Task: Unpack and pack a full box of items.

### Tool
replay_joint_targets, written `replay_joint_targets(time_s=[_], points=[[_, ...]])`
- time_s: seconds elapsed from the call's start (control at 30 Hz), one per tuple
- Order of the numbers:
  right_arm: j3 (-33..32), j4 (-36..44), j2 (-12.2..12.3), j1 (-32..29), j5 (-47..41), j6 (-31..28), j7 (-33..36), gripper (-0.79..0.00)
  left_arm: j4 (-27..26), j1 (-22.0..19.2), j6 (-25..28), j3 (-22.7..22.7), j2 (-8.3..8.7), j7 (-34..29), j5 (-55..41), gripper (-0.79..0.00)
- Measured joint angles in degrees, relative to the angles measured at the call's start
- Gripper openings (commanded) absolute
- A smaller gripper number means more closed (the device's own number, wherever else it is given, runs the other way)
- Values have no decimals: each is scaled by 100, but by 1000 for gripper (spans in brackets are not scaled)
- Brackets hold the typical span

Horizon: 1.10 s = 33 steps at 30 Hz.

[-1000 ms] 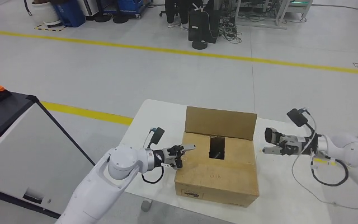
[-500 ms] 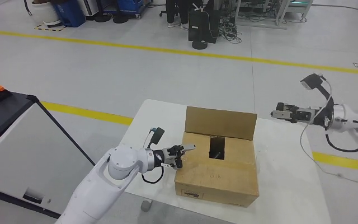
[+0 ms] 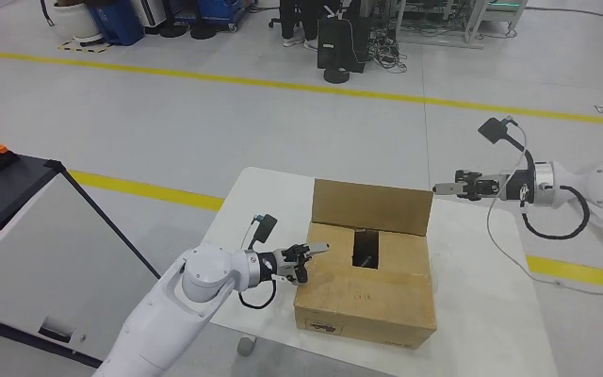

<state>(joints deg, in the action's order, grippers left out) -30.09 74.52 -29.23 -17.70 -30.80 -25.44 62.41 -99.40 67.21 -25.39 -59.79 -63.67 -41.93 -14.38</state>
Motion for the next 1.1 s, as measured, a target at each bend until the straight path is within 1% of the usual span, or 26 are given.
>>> replay_joint_targets(time_s=[0.23,0.3,0.37,0.43,0.5,0.63,0.7,0.77,0.93,1.1], points=[[0,0,0,0,0,0,0,0,0,0,0,0,0,0,0,0],[30,44,-11,-6,100,89,-38,0,0,0,0,0,0,0,0,0],[35,124,-49,5,543,299,-184,0,0,0,0,0,0,0,0,0],[23,155,-85,66,1091,321,-327,0,0,0,0,0,0,0,0,0],[56,175,-143,87,1548,15,-313,0,0,0,0,0,0,0,0,0],[173,5,-313,241,2183,-549,76,0,0,0,0,0,0,0,0,0],[250,-190,-436,355,2397,-1014,298,0,0,0,0,0,0,0,0,0],[359,-399,-574,475,2619,-1320,351,0,0,0,0,0,0,0,0,0],[869,-663,-834,765,3102,-1688,-45,0,0,0,0,0,0,0,0,0],[1543,-1188,-1105,1151,3030,-2189,-544,0,0,0,0,0,0,0,0,0]])
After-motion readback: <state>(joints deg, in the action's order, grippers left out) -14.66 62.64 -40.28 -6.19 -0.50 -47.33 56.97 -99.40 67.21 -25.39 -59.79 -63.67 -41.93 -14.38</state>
